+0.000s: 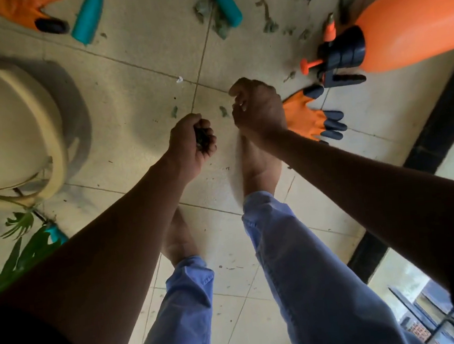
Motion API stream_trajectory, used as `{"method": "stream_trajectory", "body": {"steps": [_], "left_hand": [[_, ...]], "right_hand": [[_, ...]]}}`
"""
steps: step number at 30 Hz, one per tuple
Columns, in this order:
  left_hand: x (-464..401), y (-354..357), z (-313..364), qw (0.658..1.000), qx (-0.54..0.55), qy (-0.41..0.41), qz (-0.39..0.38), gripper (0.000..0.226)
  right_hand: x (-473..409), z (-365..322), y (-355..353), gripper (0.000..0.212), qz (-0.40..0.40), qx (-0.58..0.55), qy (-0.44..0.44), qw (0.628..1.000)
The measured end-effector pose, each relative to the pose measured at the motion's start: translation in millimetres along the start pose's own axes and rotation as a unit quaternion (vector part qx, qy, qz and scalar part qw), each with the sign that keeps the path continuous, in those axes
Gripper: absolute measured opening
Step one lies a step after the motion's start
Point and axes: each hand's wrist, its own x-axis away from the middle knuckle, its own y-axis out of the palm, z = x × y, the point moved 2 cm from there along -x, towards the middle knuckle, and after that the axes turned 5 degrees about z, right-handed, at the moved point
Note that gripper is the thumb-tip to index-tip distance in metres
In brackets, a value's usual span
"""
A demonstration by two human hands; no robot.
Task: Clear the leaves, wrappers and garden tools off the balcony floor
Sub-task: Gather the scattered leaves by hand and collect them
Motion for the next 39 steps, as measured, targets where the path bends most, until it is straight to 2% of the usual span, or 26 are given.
{"method": "stream_trajectory", "body": {"steps": [2, 4, 8, 11, 15, 20, 23, 26, 27, 31, 33, 34, 36, 38, 39], "left_hand": [[-4, -10, -2, 1.000, 0.004, -0.006, 0.008, 0.032], [-7, -21, -5, 1.000, 0.005, -0.012, 0.012, 0.033], [-9, -37, -11, 0.999, 0.000, -0.019, 0.028, 0.033], [-8, -44, -17, 0.999, -0.007, -0.022, 0.035, 0.033], [0, -37, -20, 0.999, -0.011, -0.023, 0.025, 0.032], [11, -2, -7, 1.000, -0.001, 0.013, 0.001, 0.030], [16, 19, -3, 0.999, 0.018, 0.028, -0.037, 0.044], [15, 31, 0, 0.999, 0.027, -0.003, -0.041, 0.033], [12, 33, 0, 0.999, 0.024, -0.008, -0.046, 0.034], [-1, 33, 0, 0.999, 0.006, -0.006, -0.044, 0.035], [-4, 30, 1, 0.999, 0.004, -0.009, -0.040, 0.036], [-6, 27, 0, 0.999, 0.002, -0.012, -0.038, 0.036], [-7, 23, 0, 0.999, 0.006, -0.020, -0.036, 0.037], [-7, 18, -2, 0.999, 0.004, -0.024, -0.033, 0.036], [-7, 16, -4, 0.999, 0.001, -0.026, -0.032, 0.036]], "right_hand": [[-7, 11, 18, 0.025, -0.071, 0.065, -0.001, 0.995], [-8, 13, 37, 0.025, -0.116, 0.129, -0.047, 0.984], [-5, 4, 63, 0.014, -0.092, 0.170, -0.129, 0.973], [-6, 5, 62, 0.016, -0.082, 0.144, -0.093, 0.982], [-2, -11, 34, 0.015, -0.043, 0.009, 0.005, 0.999], [39, -48, -6, 0.010, -0.089, -0.038, -0.069, 0.993], [51, -48, -24, 0.016, -0.044, -0.030, -0.105, 0.993], [41, -25, -39, 0.023, 0.060, -0.031, -0.064, 0.996], [30, -11, -41, 0.028, 0.071, -0.016, -0.032, 0.997], [-14, 61, -15, 0.043, -0.039, 0.143, 0.083, 0.986], [21, 62, 26, 0.046, -0.118, 0.213, 0.118, 0.963], [51, 52, 46, 0.046, -0.126, 0.220, 0.112, 0.961], [81, 44, 68, 0.044, -0.129, 0.248, 0.042, 0.959], [56, 63, 54, 0.046, -0.145, 0.243, 0.021, 0.959], [25, 79, 43, 0.049, -0.136, 0.260, 0.050, 0.955]]}}
